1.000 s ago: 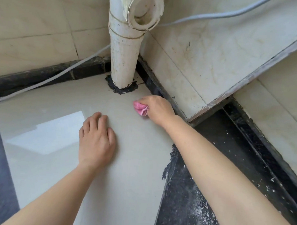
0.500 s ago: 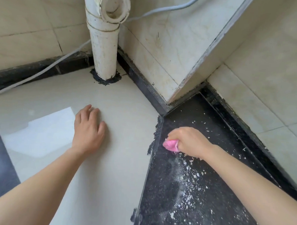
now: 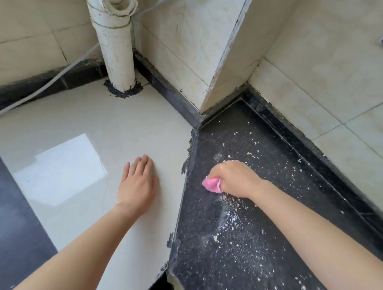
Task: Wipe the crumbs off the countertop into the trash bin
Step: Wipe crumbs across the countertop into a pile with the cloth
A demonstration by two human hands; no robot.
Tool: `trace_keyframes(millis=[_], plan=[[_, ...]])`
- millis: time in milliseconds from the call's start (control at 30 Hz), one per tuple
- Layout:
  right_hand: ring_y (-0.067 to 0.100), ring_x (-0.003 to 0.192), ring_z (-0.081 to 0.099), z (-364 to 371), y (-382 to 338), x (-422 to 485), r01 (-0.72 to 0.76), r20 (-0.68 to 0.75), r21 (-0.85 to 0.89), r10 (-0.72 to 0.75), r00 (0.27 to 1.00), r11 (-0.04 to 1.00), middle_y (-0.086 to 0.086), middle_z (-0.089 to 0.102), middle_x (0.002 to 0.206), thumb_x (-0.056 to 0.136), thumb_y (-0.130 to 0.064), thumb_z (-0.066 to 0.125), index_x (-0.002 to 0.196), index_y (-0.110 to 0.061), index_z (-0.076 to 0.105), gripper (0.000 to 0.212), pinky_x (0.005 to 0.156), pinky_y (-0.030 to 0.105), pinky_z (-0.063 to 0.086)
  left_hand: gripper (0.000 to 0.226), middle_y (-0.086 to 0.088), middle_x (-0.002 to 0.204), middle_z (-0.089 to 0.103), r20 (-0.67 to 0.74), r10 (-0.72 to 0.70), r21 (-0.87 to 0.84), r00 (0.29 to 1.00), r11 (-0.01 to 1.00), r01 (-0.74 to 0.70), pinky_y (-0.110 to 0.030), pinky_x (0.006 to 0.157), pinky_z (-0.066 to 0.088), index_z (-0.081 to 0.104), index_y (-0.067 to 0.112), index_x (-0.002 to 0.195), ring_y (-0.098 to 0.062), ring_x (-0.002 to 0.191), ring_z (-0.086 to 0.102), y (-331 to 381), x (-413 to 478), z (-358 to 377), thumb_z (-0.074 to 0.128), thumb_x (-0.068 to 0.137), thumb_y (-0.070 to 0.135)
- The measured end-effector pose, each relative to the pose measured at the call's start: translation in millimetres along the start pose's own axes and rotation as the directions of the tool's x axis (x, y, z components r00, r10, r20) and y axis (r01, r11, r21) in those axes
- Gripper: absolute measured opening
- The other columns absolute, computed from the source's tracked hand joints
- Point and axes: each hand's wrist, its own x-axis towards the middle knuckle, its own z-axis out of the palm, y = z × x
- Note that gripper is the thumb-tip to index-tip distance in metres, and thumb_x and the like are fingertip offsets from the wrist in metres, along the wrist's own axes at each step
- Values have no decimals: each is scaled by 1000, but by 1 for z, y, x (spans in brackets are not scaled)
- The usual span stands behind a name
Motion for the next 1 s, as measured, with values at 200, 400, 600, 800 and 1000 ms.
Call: trace_keyframes(millis=[200, 400, 600, 800, 1000], plan=[[19, 107, 63, 44, -58, 8, 87, -271, 159, -41, 962, 983, -1, 68, 118, 92, -7, 53, 108, -17, 72, 27, 90, 36, 53, 60, -2, 160, 7, 75, 20, 126, 997, 992, -29, -44, 117, -7, 12, 11, 150, -22, 147, 1, -4, -7, -3, 32, 99, 36], [11, 91, 68, 65, -31, -104, 79, -14, 33, -78, 997, 996, -8, 73, 103, 83, -1, 53, 88, -19, 73, 28, 85, 29, 56, 56, 1, 161, 2, 92, 113, 86, 989, 989, -121, -44, 116, -11, 10, 22, 151, -21, 148, -3, -9, -63, 10, 26, 100, 40], [19, 86, 65, 52, -68, -107, -52, -145, 39, 58, 988, 998, -4, 69, 89, 79, -5, 47, 81, -18, 70, 26, 73, 38, 57, 57, 2, 161, -2, 145, 107, 75, 984, 990, -119, -47, 116, -12, 6, 23, 151, -22, 148, -8, -6, -97, 21, 25, 101, 40], [22, 112, 60, 105, -123, -93, 97, -251, 76, -75, 965, 992, 2, 67, 119, 86, 3, 55, 114, -12, 69, 35, 91, 40, 54, 60, 3, 161, -7, 190, 111, 121, 976, 983, -135, -48, 114, -13, 0, 22, 152, -22, 147, -10, -9, -99, 16, 24, 101, 42], [17, 101, 64, 118, -66, -192, 114, 57, -23, -112, 992, 993, -5, 69, 111, 79, 2, 49, 100, -19, 71, 37, 87, 35, 54, 57, 2, 160, -8, 212, 104, 118, 972, 984, -131, -48, 116, -9, -1, 18, 151, -24, 147, -10, -2, -99, 10, 23, 102, 33]])
